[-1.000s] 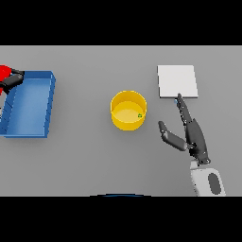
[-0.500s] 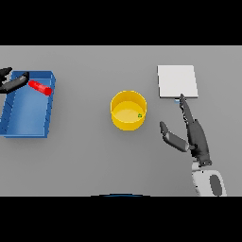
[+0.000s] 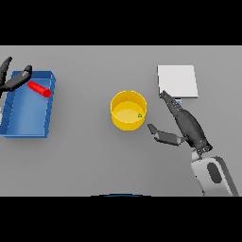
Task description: Pick up the red beaker and tilt it to pour out 1 green nut into yellow bowl. Pick up the yellow bowl and place it on the metallic measuring scale.
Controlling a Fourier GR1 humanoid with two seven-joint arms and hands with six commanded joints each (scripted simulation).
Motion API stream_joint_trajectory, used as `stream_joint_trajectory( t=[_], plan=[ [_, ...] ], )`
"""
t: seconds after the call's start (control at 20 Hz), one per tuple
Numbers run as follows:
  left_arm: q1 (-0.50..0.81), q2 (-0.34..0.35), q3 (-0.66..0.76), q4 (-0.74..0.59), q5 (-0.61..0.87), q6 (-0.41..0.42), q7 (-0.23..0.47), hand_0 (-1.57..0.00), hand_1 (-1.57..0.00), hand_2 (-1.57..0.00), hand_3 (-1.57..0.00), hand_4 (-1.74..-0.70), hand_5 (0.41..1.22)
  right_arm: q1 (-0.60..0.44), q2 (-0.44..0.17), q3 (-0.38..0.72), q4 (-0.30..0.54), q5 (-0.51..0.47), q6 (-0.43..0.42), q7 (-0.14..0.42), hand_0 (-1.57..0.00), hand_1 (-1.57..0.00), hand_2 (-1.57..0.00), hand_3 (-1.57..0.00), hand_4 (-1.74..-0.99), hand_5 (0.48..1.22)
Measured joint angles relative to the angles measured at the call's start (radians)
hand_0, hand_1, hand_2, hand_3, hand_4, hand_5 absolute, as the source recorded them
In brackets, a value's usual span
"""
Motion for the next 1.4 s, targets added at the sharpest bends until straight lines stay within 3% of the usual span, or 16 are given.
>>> stream_joint_trajectory(
  t=[0.05, 0.2, 0.45, 0.85, 1.2, 1.4],
  plan=[
    [0.003, -0.001, -0.002, -0.008, 0.001, -0.003, 0.008, -0.01, -0.01, -0.01, -0.01, -0.8, 0.678, -0.04, -0.023, 0.015, 0.013, 0.032, 0.018, 0.022, 0.0, 0.0, 0.0, 0.0, -1.132, 0.631],
    [0.001, -0.018, -0.01, -0.014, -0.003, 0.01, 0.028, 0.0, 0.0, 0.0, 0.0, -0.81, 0.688, -0.147, -0.103, 0.093, 0.037, 0.156, 0.075, 0.005, 0.0, 0.0, 0.0, 0.0, -1.15, 0.63],
    [0.018, -0.003, -0.001, -0.029, 0.007, -0.002, 0.031, 0.0, 0.0, 0.0, 0.0, -0.81, 0.689, -0.291, -0.156, 0.219, 0.12, 0.28, 0.168, -0.071, 0.0, 0.0, 0.0, 0.0, -1.164, 0.641],
    [0.01, 0.003, 0.005, -0.023, 0.017, -0.021, 0.032, 0.0, 0.0, 0.0, 0.0, -0.81, 0.693, -0.475, -0.146, 0.348, 0.318, 0.371, 0.258, -0.17, 0.0, 0.0, 0.0, 0.0, -1.157, 0.652],
    [0.006, 0.003, 0.002, 0.001, 0.006, -0.023, 0.001, 0.0, 0.0, 0.0, 0.0, -0.8, 0.706, -0.579, -0.101, 0.432, 0.438, 0.416, 0.363, -0.149, 0.0, 0.0, 0.0, 0.0, -1.177, 0.673],
    [0.009, 0.015, 0.008, -0.003, 0.008, -0.028, 0.002, 0.0, 0.0, 0.0, 0.0, -0.79, 0.708, -0.611, -0.083, 0.444, 0.509, 0.425, 0.37, -0.151, 0.0, 0.0, 0.0, -0.01, -1.188, 0.693]
  ],
)
